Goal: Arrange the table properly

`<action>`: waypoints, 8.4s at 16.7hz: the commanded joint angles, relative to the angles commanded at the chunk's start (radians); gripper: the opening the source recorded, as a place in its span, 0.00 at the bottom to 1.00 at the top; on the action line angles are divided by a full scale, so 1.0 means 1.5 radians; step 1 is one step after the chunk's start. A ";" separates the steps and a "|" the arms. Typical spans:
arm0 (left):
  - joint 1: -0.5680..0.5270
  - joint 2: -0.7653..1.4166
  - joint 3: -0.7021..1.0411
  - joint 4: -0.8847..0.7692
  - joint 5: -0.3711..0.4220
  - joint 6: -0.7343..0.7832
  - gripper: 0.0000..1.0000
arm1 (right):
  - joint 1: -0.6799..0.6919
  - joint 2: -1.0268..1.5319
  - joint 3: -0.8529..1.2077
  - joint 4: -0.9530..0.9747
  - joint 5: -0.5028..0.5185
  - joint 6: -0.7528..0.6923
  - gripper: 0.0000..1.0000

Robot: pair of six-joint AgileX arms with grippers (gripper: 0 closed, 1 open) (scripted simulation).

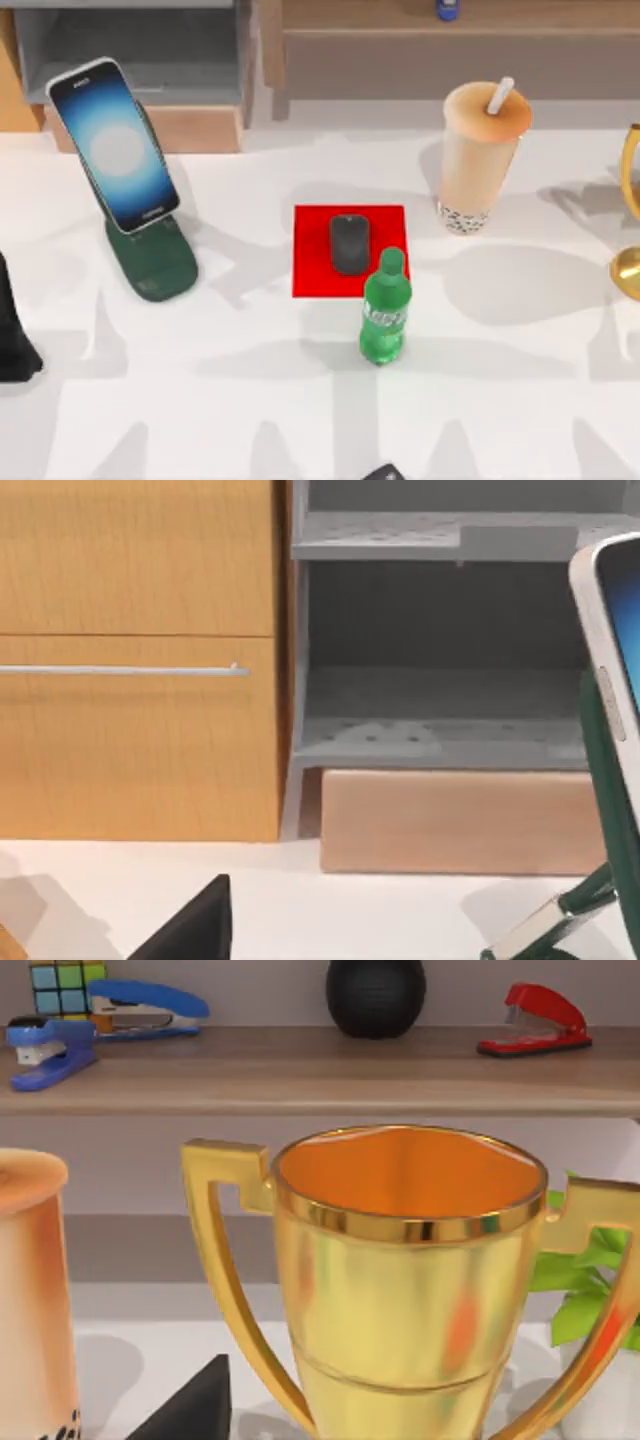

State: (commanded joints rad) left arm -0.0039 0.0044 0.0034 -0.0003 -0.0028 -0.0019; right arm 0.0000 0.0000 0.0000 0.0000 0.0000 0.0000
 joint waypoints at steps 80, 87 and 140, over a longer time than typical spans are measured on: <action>0.003 -0.003 -0.002 0.000 0.002 0.001 1.00 | 0.373 1.443 0.507 0.930 0.399 0.000 0.00; 0.003 -0.003 -0.002 0.000 0.002 0.001 1.00 | 0.378 1.404 0.528 0.908 0.387 0.029 0.00; 0.003 -0.003 -0.002 0.000 0.002 0.001 1.00 | 0.039 1.302 0.904 0.391 0.055 0.001 1.00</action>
State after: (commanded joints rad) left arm 0.0000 0.0000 0.0000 0.0000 0.0000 0.0000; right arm 0.0592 1.9531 1.3560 0.5858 0.0831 0.0012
